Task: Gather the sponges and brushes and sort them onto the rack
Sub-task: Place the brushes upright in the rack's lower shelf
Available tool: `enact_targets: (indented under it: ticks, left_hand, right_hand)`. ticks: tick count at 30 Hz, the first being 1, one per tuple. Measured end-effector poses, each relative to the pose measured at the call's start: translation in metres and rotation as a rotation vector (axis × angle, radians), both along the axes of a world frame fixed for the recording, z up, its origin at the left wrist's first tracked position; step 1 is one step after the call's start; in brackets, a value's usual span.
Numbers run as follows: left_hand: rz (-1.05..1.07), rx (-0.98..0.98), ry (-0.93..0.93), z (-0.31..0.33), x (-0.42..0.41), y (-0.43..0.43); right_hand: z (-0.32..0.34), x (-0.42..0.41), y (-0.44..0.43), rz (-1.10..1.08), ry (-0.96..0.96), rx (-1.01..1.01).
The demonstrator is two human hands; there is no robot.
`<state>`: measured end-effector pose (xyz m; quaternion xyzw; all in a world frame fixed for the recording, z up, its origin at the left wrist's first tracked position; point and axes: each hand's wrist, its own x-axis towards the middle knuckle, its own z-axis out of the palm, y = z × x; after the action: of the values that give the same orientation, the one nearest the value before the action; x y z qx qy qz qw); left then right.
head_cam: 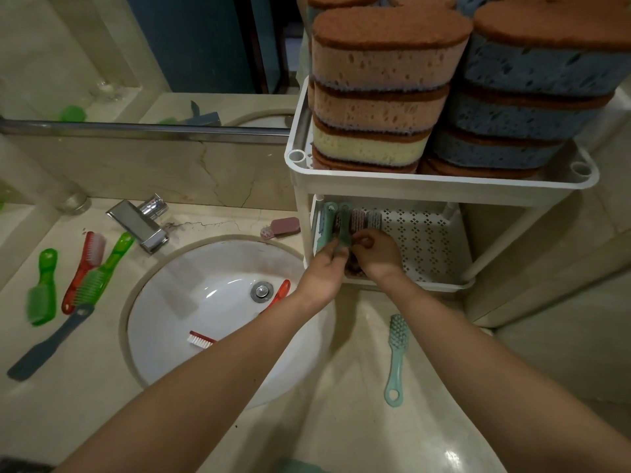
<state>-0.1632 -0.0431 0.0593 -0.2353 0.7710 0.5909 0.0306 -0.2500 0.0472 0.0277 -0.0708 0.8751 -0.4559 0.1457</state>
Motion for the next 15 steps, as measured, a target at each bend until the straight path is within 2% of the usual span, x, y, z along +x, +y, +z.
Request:
enact_targets:
  ticks: [4,6,11,15]
  left_hand:
    - [0.048,0.009,0.109,-0.001,0.02,0.001]
    - [0.058,0.034,0.133,-0.003,0.028,0.003]
    - [-0.01,0.144,0.081,-0.013,0.05,0.02]
    - [-0.08,0.192,-0.034,-0.027,0.068,0.035]
  right_hand:
    - [0.007,0.031,0.018,-0.171,0.106,-0.284]
    - [0.007,0.05,0.032,-0.214,0.169,-0.307]
    - [-0.012,0.096,0.069,-0.324,0.066,-0.251]
    - [-0.035,0.127,0.095,-0.34,-0.083,0.026]
